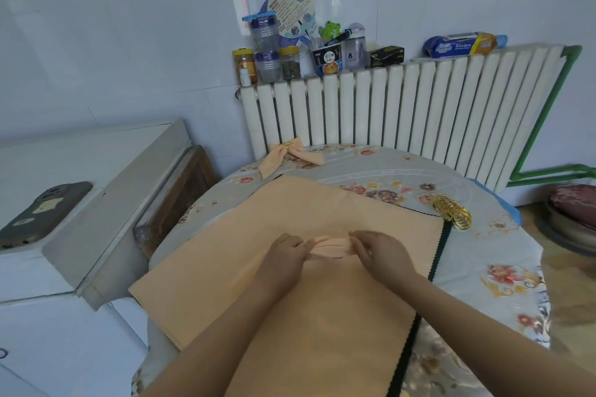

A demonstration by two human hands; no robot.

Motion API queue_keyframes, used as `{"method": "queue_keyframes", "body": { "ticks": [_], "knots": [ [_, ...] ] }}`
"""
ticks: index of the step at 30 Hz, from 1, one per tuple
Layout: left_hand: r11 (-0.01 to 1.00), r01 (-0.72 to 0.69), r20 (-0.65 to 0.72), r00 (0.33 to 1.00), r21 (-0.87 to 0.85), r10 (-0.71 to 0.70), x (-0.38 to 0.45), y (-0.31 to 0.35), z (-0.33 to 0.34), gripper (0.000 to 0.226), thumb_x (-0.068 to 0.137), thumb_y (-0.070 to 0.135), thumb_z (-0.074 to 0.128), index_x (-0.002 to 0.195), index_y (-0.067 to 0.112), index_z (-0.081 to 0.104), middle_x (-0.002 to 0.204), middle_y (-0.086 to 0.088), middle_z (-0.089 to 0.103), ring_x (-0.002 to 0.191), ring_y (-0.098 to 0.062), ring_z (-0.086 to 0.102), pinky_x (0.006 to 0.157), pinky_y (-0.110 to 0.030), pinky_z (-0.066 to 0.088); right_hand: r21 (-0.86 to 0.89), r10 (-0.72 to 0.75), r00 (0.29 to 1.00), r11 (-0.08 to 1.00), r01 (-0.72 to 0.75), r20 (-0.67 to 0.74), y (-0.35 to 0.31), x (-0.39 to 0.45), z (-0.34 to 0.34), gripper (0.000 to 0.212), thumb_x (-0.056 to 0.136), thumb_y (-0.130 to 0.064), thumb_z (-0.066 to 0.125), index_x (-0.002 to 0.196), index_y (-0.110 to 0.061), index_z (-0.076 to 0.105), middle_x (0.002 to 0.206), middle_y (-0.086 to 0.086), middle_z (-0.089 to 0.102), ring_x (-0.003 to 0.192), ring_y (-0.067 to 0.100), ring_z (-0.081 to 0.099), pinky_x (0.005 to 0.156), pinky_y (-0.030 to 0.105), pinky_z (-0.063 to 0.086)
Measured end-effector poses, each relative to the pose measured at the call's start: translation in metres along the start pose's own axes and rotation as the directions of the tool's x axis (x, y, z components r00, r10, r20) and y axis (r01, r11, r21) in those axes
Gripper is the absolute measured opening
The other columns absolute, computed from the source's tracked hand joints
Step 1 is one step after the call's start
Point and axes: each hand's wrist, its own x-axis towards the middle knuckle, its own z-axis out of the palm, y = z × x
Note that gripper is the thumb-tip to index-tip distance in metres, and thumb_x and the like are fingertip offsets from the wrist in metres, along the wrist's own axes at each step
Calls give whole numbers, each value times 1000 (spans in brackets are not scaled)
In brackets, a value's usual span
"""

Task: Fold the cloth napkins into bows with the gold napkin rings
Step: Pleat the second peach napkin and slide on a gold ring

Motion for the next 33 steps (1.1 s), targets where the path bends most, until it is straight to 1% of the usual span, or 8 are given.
{"method": "queue_keyframes", "body": {
  "ticks": [7,11,15,20,24,27,30,33],
  "knots": [
    [993,-91,-18,995,81,93,38,11,17,42,76,15,37,97,8,73,71,-5,64,63,-25,59,57,-23,49,-38,294,944,952,-303,-148,68,22,-43,35,96,-30,50,124,-14,62,123,5,64,116,24,54,92,32,43],
    [986,-144,-52,987,81,149,54,15,42,38,78,13,42,101,10,72,79,-7,65,71,-25,57,61,-26,48,-128,486,839,841,-525,-244,111,28,-58,39,91,-30,54,124,-10,58,124,13,58,115,32,43,92,38,37],
    [985,-162,-87,982,51,166,65,13,60,34,79,15,47,105,10,68,83,-8,65,74,-26,55,63,-30,50,-180,603,750,734,-655,-270,136,29,-66,55,87,-40,60,131,-9,49,130,16,46,117,34,40,97,38,33],
    [984,-179,-82,980,21,180,74,16,70,35,81,14,44,106,9,67,81,-9,65,70,-28,57,61,-31,50,-157,674,711,694,-703,-203,152,28,-59,50,87,-41,60,123,-7,52,124,16,46,112,37,46,90,41,41],
    [985,-173,-79,982,-9,172,78,19,74,34,80,14,47,112,11,59,84,-9,64,73,-28,57,63,-32,51,-109,679,709,703,-703,-190,155,26,-57,49,88,-38,58,122,-4,50,120,18,47,108,36,48,85,43,45],
    [986,-165,-76,984,-13,164,77,22,72,36,79,14,45,110,10,64,83,-9,65,73,-27,57,63,-30,51,-37,688,701,708,-705,-190,155,24,-59,48,88,-36,59,122,-4,49,119,18,47,107,35,49,84,42,45],
    [985,-173,-80,982,9,173,75,25,67,36,80,16,45,105,9,70,83,-8,65,73,-27,57,62,-30,51,42,686,698,719,-694,-207,148,16,-67,52,88,-36,60,130,-7,48,126,17,47,116,34,45,86,42,44],
    [986,-168,-94,981,17,168,72,26,62,35,81,19,45,102,10,72,81,-7,66,76,-24,53,62,-29,48,195,651,715,759,-622,-255,134,6,-75,59,86,-32,64,137,-10,45,132,13,47,119,29,46,90,39,43]
  ]
}}
